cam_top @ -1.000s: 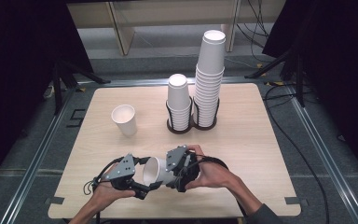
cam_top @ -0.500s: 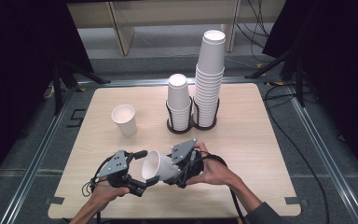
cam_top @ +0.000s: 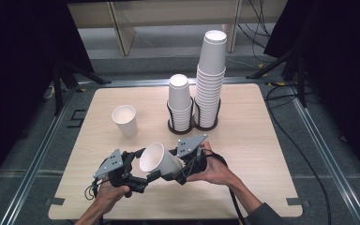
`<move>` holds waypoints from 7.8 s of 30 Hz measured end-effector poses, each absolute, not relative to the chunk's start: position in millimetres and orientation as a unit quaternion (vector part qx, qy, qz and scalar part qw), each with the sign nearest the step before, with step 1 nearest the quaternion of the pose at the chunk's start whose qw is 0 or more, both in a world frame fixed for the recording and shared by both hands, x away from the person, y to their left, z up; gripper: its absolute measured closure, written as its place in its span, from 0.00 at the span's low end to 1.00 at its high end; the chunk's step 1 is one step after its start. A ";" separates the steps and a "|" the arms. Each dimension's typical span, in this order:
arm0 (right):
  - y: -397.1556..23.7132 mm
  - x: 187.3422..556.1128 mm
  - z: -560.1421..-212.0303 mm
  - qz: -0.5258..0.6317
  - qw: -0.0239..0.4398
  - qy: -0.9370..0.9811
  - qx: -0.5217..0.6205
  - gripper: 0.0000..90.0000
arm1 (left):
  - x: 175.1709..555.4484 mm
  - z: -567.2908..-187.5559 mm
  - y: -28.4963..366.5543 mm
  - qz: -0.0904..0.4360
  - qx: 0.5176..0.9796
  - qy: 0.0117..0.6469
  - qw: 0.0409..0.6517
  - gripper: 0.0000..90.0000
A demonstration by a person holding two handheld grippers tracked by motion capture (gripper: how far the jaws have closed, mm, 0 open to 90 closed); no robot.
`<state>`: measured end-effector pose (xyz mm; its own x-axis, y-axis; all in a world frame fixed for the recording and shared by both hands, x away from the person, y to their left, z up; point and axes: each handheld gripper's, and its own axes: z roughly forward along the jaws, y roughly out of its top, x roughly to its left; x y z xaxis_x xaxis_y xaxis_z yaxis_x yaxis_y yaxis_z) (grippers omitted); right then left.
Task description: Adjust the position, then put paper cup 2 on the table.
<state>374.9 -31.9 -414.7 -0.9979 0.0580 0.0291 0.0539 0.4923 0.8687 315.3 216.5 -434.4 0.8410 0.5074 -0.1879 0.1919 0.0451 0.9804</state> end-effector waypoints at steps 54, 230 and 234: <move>-77.3 381.1 -428.2 0.443 0.073 0.882 0.140 0.19 | 334.9 -431.3 252.4 0.272 0.713 0.363 0.534 0.15; -169.6 327.6 -467.6 0.396 0.080 0.865 0.296 0.18 | 272.0 -463.3 243.5 0.224 0.765 0.348 0.494 0.16; -169.2 328.5 -469.2 0.395 0.082 0.866 0.294 0.18 | 272.2 -463.1 244.4 0.225 0.765 0.350 0.492 0.16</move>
